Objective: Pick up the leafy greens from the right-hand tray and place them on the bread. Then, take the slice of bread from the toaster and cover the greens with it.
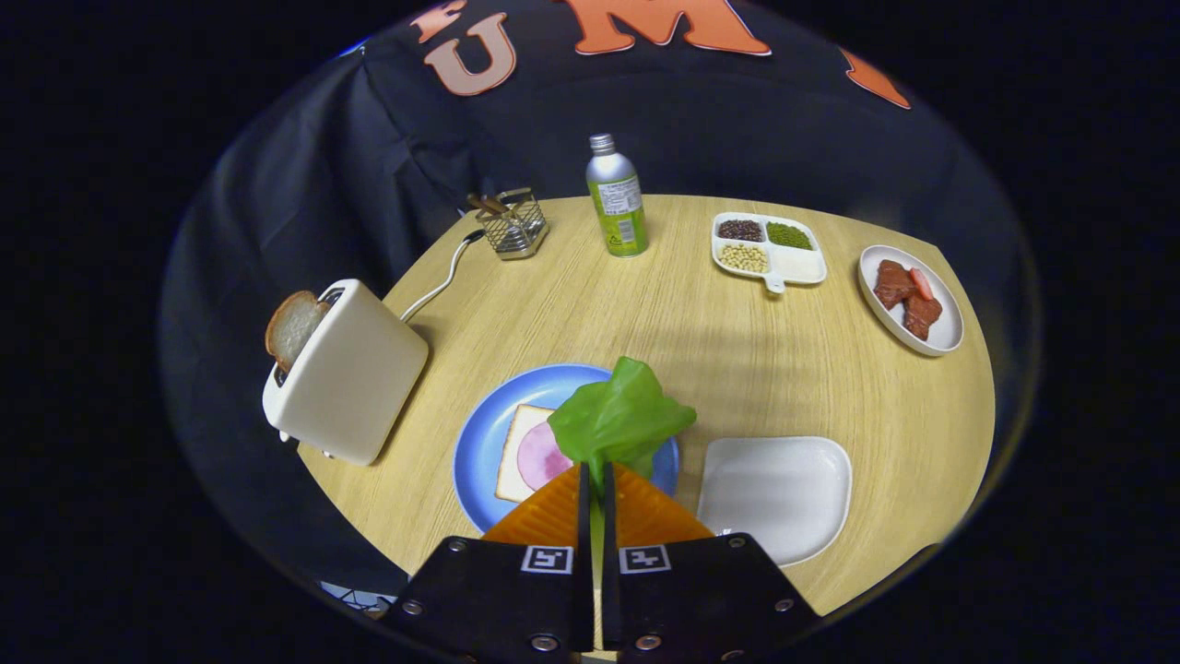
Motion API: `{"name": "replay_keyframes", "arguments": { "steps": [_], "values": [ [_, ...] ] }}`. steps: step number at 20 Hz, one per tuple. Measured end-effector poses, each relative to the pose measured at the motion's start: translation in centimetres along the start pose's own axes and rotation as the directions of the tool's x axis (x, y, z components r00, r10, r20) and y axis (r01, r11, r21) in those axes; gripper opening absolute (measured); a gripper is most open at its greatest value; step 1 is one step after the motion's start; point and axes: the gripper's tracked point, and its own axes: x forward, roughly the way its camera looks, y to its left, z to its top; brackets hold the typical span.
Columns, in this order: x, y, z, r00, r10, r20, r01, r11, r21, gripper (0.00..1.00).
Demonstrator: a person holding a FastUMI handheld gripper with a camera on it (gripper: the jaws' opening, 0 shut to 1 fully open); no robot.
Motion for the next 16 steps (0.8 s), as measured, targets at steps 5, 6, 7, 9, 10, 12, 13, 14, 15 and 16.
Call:
{"name": "replay_keyframes", "arguments": {
  "steps": [5,6,7,9,10,12,13,14,15,16],
  "values": [
    [1.5,2.8,0.0,0.998,0.067,-0.014,-0.067,0.998,-0.007,0.04],
    [1.7,3.4,0.1,0.997,0.082,-0.017,-0.082,0.997,-0.003,0.04],
    [2.0,3.7,0.1,0.996,0.089,-0.02,-0.089,0.996,-0.002,0.04],
    [2.6,3.4,-0.1,0.997,0.073,-0.032,-0.074,0.997,-0.011,0.05],
    [3.0,3.4,-0.3,0.997,0.066,-0.041,-0.066,0.998,-0.011,0.08],
    [3.6,3.5,-0.7,0.995,0.072,-0.062,-0.073,0.997,-0.005,0.09],
    [3.9,3.4,-0.7,0.996,0.068,-0.066,-0.069,0.998,-0.005,0.1],
    [3.9,3.1,-0.8,0.996,0.06,-0.066,-0.061,0.998,-0.007,0.11],
    [3.9,3.0,-0.7,0.997,0.051,-0.063,-0.052,0.999,-0.009,0.12],
    [4.0,2.9,-0.6,0.997,0.044,-0.059,-0.045,0.999,-0.011,0.15]
  ]
}}
